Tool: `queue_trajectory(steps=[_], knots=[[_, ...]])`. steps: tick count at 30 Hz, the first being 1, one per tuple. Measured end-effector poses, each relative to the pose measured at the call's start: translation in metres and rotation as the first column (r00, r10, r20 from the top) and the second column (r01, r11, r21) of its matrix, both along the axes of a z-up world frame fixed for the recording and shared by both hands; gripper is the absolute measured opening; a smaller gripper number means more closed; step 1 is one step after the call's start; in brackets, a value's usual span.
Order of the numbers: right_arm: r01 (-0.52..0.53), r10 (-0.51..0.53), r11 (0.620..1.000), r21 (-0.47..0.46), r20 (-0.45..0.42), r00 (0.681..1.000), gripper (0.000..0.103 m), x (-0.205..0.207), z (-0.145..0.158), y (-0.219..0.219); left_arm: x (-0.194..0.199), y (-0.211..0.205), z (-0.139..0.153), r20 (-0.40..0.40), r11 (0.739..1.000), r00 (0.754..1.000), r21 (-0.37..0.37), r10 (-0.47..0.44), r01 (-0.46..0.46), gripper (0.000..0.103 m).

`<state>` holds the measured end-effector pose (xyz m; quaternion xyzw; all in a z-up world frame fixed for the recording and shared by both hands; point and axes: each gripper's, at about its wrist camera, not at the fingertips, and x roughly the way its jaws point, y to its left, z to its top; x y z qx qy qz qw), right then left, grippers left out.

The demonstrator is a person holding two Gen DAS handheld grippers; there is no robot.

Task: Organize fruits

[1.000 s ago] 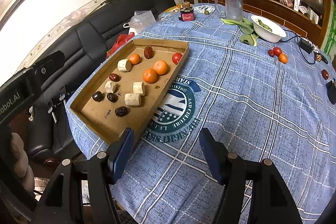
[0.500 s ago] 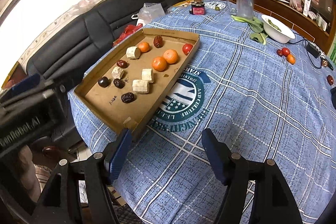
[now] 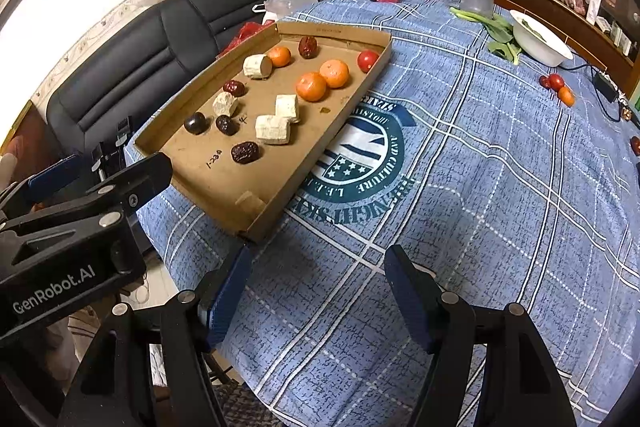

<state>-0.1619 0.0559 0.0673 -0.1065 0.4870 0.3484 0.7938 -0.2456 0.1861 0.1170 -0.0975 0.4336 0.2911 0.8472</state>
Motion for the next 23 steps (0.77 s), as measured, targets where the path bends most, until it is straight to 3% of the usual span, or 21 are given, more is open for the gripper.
queue_trajectory(steps=[18,23], knots=[[-0.012,0.012,1.000,-0.021,-0.008,1.000,0.074,-0.007,-0.006,0.010,-0.004,0.007,-0.005,-0.022,1.000,1.000,-0.007,0.019,-0.019,0.103],[0.017,-0.017,0.999,-0.031,-0.010,1.000,0.074,-0.002,-0.006,0.000,0.006,0.007,-0.012,-0.041,0.999,0.999,-0.048,0.014,-0.016,0.103]])
